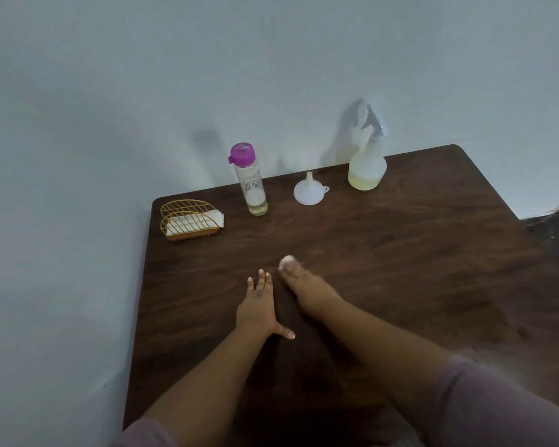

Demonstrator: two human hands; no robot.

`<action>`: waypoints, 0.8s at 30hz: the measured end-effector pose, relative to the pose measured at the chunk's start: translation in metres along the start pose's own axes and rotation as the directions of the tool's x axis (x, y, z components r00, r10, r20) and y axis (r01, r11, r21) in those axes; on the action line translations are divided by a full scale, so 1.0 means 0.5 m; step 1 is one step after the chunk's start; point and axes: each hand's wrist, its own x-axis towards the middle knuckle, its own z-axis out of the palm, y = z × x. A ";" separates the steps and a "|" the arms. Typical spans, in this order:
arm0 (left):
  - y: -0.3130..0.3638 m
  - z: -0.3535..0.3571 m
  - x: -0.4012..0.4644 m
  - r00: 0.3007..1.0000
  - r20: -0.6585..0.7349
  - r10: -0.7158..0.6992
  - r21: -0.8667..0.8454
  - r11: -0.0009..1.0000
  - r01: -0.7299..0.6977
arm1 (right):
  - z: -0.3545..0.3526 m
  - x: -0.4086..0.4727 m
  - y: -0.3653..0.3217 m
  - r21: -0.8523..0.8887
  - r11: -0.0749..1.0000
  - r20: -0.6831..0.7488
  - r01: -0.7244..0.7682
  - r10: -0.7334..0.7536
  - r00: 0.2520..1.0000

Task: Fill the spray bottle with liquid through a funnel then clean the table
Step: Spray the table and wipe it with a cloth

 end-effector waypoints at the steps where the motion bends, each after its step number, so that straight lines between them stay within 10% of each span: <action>1: -0.002 0.002 0.000 1.000 -0.003 0.003 -0.007 1.000 -0.003 | 0.017 0.020 -0.011 0.103 0.994 0.051 0.045 -0.051 0.997; 6: 0.001 0.001 0.005 1.000 0.017 -0.014 0.002 1.000 0.014 | -0.054 0.056 0.136 0.264 0.932 -0.055 -0.248 0.271 0.961; 12: 0.009 0.002 0.009 0.999 0.023 -0.025 -0.001 1.000 0.025 | -0.072 -0.058 0.263 0.375 0.668 -0.243 -0.643 0.740 0.627; 20: 0.002 0.007 0.004 1.000 -0.009 0.005 -0.016 1.000 -0.005 | 0.035 -0.003 -0.014 0.205 0.976 -0.034 -0.070 0.078 0.996; 24: 0.004 0.003 0.007 1.000 0.018 -0.009 0.003 1.000 0.009 | -0.015 -0.082 0.168 0.293 0.822 -0.175 -0.488 0.548 0.818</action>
